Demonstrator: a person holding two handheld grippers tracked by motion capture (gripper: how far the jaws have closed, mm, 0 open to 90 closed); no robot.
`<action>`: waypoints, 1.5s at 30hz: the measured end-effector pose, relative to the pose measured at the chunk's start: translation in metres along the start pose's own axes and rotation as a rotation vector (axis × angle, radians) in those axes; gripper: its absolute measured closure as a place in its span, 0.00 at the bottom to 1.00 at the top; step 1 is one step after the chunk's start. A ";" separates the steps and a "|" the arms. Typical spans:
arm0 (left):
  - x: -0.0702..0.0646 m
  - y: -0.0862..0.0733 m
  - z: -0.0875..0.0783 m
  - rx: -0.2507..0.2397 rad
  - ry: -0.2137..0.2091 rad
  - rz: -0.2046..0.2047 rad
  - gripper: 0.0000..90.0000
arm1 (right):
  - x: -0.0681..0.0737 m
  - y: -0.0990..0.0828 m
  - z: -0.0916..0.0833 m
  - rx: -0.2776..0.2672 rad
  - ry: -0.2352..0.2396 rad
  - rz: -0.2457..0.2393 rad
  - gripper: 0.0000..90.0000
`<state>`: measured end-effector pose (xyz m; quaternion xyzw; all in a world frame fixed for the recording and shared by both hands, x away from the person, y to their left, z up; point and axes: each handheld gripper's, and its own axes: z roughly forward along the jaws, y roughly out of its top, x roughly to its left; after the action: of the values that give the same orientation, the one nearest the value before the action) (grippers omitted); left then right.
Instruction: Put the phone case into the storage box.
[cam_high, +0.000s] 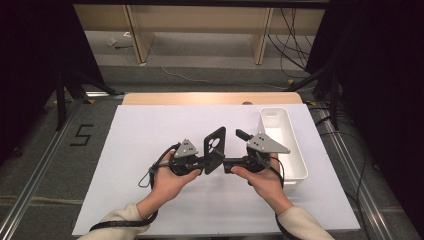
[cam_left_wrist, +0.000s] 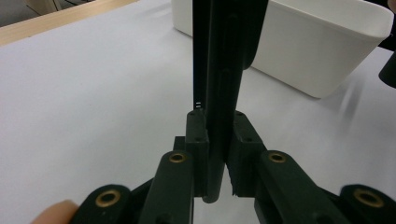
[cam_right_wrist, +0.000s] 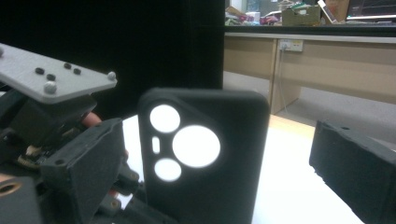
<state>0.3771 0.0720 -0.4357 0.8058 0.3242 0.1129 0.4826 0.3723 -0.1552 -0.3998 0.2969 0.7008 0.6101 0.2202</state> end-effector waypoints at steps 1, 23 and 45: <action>0.000 0.000 0.000 0.000 0.001 0.000 0.89 | 0.001 0.001 0.002 -0.001 -0.003 0.002 0.04; 0.001 0.000 0.000 -0.003 0.001 0.003 0.89 | 0.005 0.002 0.022 0.005 -0.019 -0.003 0.01; 0.001 0.000 0.000 0.000 -0.001 0.005 0.89 | 0.006 -0.001 0.032 0.028 -0.022 -0.001 0.01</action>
<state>0.3774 0.0725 -0.4355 0.8067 0.3217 0.1137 0.4825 0.3891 -0.1276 -0.4055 0.3065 0.7070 0.5967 0.2239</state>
